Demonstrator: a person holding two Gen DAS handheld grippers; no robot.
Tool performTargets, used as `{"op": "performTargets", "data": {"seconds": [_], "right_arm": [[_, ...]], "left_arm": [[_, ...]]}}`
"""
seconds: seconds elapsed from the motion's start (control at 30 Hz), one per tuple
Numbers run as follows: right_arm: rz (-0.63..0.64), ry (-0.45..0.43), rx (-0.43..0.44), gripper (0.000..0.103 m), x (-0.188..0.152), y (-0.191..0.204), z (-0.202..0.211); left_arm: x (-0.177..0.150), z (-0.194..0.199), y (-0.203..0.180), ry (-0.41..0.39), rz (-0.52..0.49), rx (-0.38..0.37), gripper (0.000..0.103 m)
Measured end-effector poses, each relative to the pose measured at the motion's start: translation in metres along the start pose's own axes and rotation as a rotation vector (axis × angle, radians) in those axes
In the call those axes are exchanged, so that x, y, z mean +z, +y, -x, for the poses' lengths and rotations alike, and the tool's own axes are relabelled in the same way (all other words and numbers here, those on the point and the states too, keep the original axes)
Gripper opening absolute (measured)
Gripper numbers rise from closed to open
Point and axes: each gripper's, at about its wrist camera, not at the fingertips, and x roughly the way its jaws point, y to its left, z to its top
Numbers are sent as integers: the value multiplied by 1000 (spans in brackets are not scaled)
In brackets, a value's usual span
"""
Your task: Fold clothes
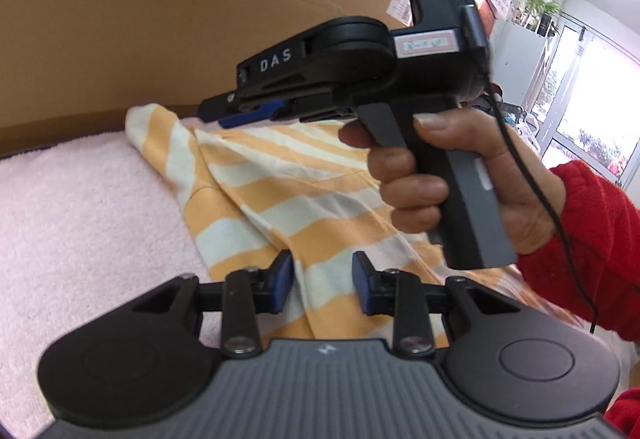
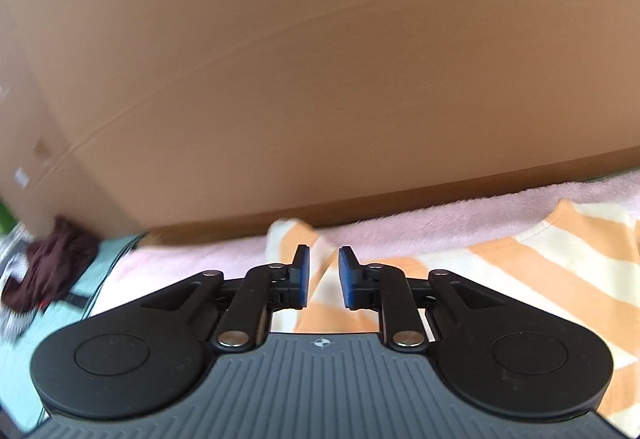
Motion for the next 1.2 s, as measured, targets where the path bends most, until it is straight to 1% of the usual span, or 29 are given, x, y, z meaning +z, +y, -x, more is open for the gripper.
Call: {"op": "performTargets", "data": {"seconds": [0.07,0.1,0.13,0.17,0.2,0.23,0.27,0.4,0.5,0.57,0.63,0.7,0.8,0.93,0.97,1.03,1.1,1.13,1.2], "right_arm": [[68,36,-12,21,-9,13,4],[101,55,-39,23,-13,19,0],[134,74,-72,24,-17,26,-4],[162,94,-97,21,-21,29,-8],[181,102,-116,16,-25,30,-11],[192,86,-131,11,-24,29,-11],[188,68,-137,5,-25,29,-8],[128,12,-118,5,-17,24,-2],[118,-9,-94,5,-15,29,-2],[125,-14,-80,5,-16,36,-7],[124,-24,-86,5,-15,39,-8],[110,-19,-94,5,-15,39,-12],[78,3,-119,5,-17,31,-13],[-34,45,-91,7,-21,12,-12],[-61,47,-81,7,-22,9,-11],[-68,40,-82,6,-25,6,-9],[-52,19,-97,5,-26,8,-7],[-54,6,-94,4,-25,9,-4],[-64,-29,-59,4,-21,13,2]], "left_arm": [[1,-1,3,6,12,3,24],[2,-2,5,9,18,5,21],[2,-3,6,9,23,5,20],[2,-2,7,8,25,5,20],[2,-2,8,6,26,6,20],[2,-1,8,4,27,8,20],[2,0,9,1,27,8,20],[3,2,9,-4,24,-5,20],[4,5,10,-10,19,-10,20],[5,10,12,-31,20,-11,20],[6,15,16,-56,34,-13,20],[7,15,20,-56,46,-4,20],[5,8,19,-19,37,22,20],[1,0,7,9,-23,21,20],[1,0,5,10,-31,20,19],[0,0,2,8,-41,20,17],[0,2,6,-8,-31,26,0],[1,3,8,-21,-28,30,0],[4,11,10,-60,-28,38,0]]}}
